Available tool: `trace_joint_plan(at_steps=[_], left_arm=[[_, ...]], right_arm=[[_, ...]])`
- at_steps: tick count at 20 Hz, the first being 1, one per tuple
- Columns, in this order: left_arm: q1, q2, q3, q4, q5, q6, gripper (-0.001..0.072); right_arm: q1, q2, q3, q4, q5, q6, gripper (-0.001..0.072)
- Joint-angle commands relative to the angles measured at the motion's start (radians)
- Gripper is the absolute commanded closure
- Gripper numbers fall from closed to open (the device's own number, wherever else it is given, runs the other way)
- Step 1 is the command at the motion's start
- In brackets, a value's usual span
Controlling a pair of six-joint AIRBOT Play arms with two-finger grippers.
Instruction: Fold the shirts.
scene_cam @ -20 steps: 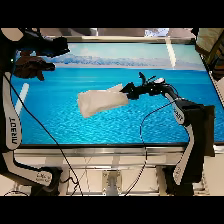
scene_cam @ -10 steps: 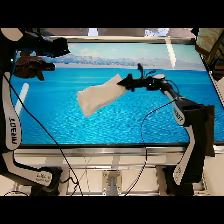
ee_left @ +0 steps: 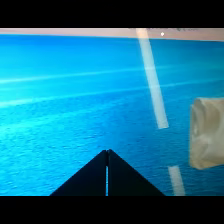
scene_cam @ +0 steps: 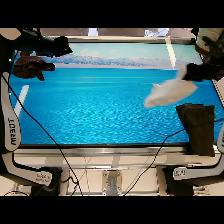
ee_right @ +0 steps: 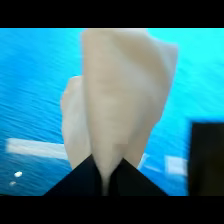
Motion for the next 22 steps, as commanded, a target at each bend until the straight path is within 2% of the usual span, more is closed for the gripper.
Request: trace_joint_plan(at_steps=[1,4,7,8,9,10,13,17,19,20,21,22], left_arm=[[0.0,0.003,0.0,-0.108,-0.006,0.027,0.0692],[0.0,0.003,0.0,-0.142,-0.015,0.038,0.0692],[0.0,0.003,0.0,-0.155,-0.02,0.054,0.0692],[0.0,0.003,0.0,-0.155,-0.024,0.056,0.0692],[0.0,0.003,0.0,-0.155,-0.028,0.057,0.0692],[0.0,0.003,0.0,-0.155,-0.032,0.062,0.0692],[0.0,0.003,0.0,-0.155,-0.048,0.076,0.0691],[0.0,0.003,0.0,-0.171,-0.056,0.075,0.0691],[0.0,0.003,0.0,-0.216,-0.055,0.075,0.0692],[0.0,0.003,0.0,-0.24,-0.055,0.075,0.0691],[0.0,0.003,0.0,-0.253,-0.053,0.075,0.0691],[0.0,0.003,0.0,-0.26,-0.057,0.075,0.0692]], right_arm=[[-0.095,0.2,-0.114,-0.265,0.15,0.047,0.0691],[-0.171,0.337,-0.331,-0.388,0.15,0.045,0.0691],[-0.263,0.407,-0.593,-0.397,0.143,0.046,0.0671],[-0.283,0.407,-0.673,-0.398,0.142,0.046,0.0556],[-0.296,0.407,-0.743,-0.402,0.129,0.043,0.039],[-0.304,0.407,-0.803,-0.438,0.108,0.041,0.0325],[-0.306,0.41,-0.872,-0.619,0.065,0.05,0.0326],[-0.305,0.504,-0.739,-0.607,-0.164,0.072,0.0326],[-0.305,0.556,-0.654,-0.483,-0.31,0.07,0.0325],[-0.305,0.579,-0.627,-0.329,-0.392,0.063,0.0325],[-0.305,0.594,-0.619,-0.113,-0.467,0.012,0.0326],[-0.299,0.598,-0.621,0.169,-0.524,-0.104,0.0326]])
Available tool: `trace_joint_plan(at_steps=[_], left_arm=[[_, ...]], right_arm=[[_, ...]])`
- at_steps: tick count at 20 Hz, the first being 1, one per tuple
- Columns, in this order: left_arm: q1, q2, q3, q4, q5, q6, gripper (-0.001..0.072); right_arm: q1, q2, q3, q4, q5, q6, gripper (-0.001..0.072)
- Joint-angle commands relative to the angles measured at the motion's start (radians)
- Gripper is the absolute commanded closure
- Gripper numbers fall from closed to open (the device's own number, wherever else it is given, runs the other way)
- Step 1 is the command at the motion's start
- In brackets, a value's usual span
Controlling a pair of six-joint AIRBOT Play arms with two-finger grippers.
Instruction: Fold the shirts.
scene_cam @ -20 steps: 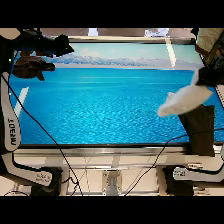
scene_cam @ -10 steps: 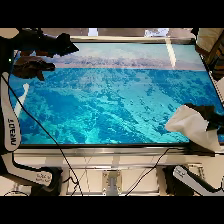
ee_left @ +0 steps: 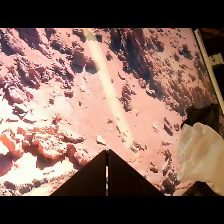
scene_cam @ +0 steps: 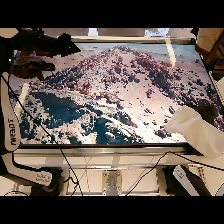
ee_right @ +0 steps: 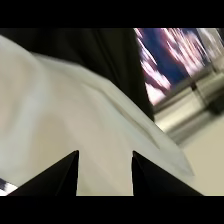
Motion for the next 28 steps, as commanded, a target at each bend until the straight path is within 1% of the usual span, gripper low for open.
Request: trace_joint_plan(at_steps=[1,2,3,4,5,7,9,10,12,14,15,17,21,24,28], left_arm=[[0.0,0.001,0.0,-0.043,-0.017,0.0,0.0692],[0.0,0.001,0.0,-0.037,-0.039,0.0,0.0691],[0.0,0.001,0.0,-0.031,-0.071,0.0,0.0691],[0.0,0.001,0.0,-0.031,-0.115,0.0,0.0691],[0.0,0.001,0.0,-0.031,-0.161,0.0,0.0692],[0.0,0.001,0.0,-0.027,-0.235,-0.008,0.0692],[-0.001,0.001,0.0,0.012,-0.29,-0.034,0.0692],[-0.003,0.001,0.0,0.041,-0.323,-0.051,0.0692],[-0.022,0.003,0.0,0.149,-0.416,-0.065,0.0692],[-0.069,0.014,-0.01,0.314,-0.487,-0.072,0.0692],[-0.101,0.025,-0.022,0.399,-0.496,-0.072,0.0692],[-0.172,0.04,-0.034,0.517,-0.481,-0.072,0.0692],[-0.319,0.043,-0.034,0.678,-0.37,-0.079,0.0692],[-0.379,0.043,-0.034,0.701,-0.289,-0.079,0.0692],[-0.379,0.043,-0.034,0.694,-0.278,-0.078,0.0691]], right_arm=[[0.026,0.04,0.029,0.77,-0.278,-0.298,0.0327],[0.06,0.035,0.005,0.958,-0.325,-0.429,0.0335],[0.114,0.025,-0.025,1.08,-0.364,-0.507,0.0334],[0.178,0.011,-0.051,1.114,-0.38,-0.535,0.0334],[0.257,-0.01,-0.08,1.087,-0.381,-0.541,0.0334],[0.42,-0.064,-0.136,0.959,-0.372,-0.537,0.0334],[0.588,-0.133,-0.202,0.821,-0.394,-0.496,0.0335],[0.655,-0.167,-0.227,0.777,-0.42,-0.465,0.0334],[0.76,-0.226,-0.262,0.711,-0.518,-0.394,0.0335],[0.81,-0.266,-0.267,0.708,-0.608,-0.341,0.0334],[0.821,-0.27,-0.267,0.717,-0.649,-0.339,0.0334],[0.822,-0.267,-0.266,0.747,-0.715,-0.327,0.0334],[0.821,-0.267,-0.266,0.765,-0.813,-0.327,0.0334],[0.821,-0.267,-0.266,0.766,-0.882,-0.327,0.0334],[0.821,-0.267,-0.266,0.776,-0.992,-0.325,0.0333]])
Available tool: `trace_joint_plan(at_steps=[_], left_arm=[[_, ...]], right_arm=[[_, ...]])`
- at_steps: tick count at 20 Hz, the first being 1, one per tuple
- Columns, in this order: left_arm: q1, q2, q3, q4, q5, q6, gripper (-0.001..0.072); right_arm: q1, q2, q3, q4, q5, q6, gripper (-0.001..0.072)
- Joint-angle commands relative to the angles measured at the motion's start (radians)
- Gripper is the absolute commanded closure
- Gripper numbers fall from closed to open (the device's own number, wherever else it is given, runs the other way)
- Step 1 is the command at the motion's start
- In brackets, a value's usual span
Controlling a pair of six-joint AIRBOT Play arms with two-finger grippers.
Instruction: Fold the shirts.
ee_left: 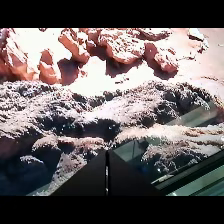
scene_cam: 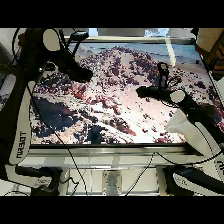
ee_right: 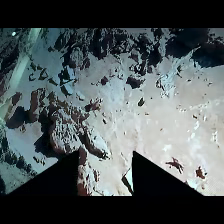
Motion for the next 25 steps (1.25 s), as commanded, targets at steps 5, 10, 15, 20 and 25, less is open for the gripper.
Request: trace_joint_plan(at_steps=[5,10,15,20,25], left_arm=[[-0.018,0.001,0.0,0.017,0.037,-0.001,0.0691],[-0.018,0.001,0.0,-0.004,0.086,-0.001,0.0692],[-0.018,0.0,0.0,-0.006,0.138,-0.002,0.0692],[-0.018,-0.005,0.0,-0.005,0.141,-0.002,0.0692],[-0.018,-0.005,0.0,-0.008,0.166,-0.002,0.0691]], right_arm=[[0.002,0.0,0.0,0.095,-0.184,0.004,0.0333],[0.002,0.0,0.0,0.171,-0.187,0.004,0.0333],[0.003,0.0,0.0,0.181,-0.149,0.003,0.0333],[0.003,0.0,0.0,0.133,-0.057,0.003,0.0334],[0.003,0.0,0.0,0.126,0.024,0.002,0.0334]])
